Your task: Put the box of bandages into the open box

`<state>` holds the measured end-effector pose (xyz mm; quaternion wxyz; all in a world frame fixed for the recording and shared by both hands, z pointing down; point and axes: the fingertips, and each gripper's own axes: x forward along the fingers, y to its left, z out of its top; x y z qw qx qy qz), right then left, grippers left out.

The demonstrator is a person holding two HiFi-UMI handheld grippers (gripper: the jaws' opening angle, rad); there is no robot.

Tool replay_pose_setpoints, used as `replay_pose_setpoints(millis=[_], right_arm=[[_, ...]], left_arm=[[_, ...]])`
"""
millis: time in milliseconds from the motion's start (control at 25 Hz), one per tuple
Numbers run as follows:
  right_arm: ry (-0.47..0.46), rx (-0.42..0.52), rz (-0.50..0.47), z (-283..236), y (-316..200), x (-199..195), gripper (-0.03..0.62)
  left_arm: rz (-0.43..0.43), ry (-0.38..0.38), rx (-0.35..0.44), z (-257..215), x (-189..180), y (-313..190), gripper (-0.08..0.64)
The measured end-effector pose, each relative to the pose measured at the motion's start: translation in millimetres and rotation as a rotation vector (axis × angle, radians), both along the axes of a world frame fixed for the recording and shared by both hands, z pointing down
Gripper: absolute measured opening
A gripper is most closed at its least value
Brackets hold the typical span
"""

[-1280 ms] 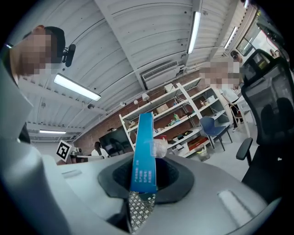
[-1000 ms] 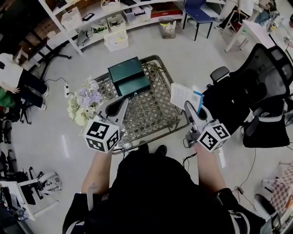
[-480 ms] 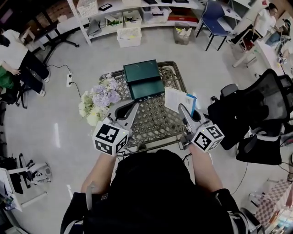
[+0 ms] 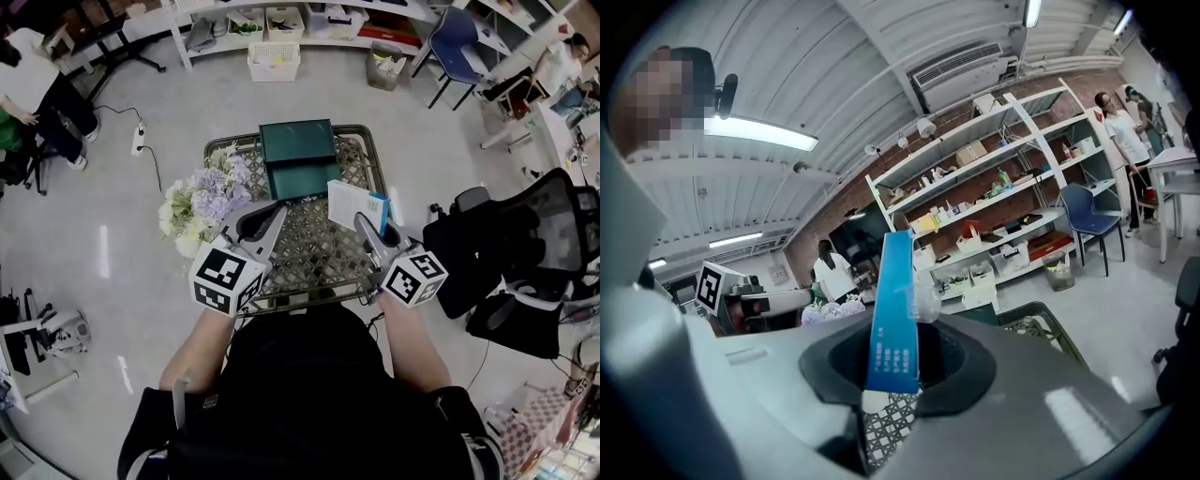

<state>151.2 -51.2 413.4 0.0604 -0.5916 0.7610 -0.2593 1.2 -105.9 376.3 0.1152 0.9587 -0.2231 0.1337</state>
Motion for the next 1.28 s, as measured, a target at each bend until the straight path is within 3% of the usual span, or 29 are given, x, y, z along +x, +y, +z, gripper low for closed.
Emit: replay_pose_setpoints(millis=[360,720,1280], right_arm=[[-0.039,-0.097,-0.092,53,-55,21,0.086],[-0.022,-0.231,-0.142,119,-98,32,0.087],[0.105,-0.379,-0.198,203,-147,24,0.089]], left_arm=[[-0.052,-0.036,-0.084,28,26,-12,0.014],[-0.122,-0.082,-0.155,63,21,-30,0.014],[-0.162,-0.096,-0.221,95,10,-39,0.014]])
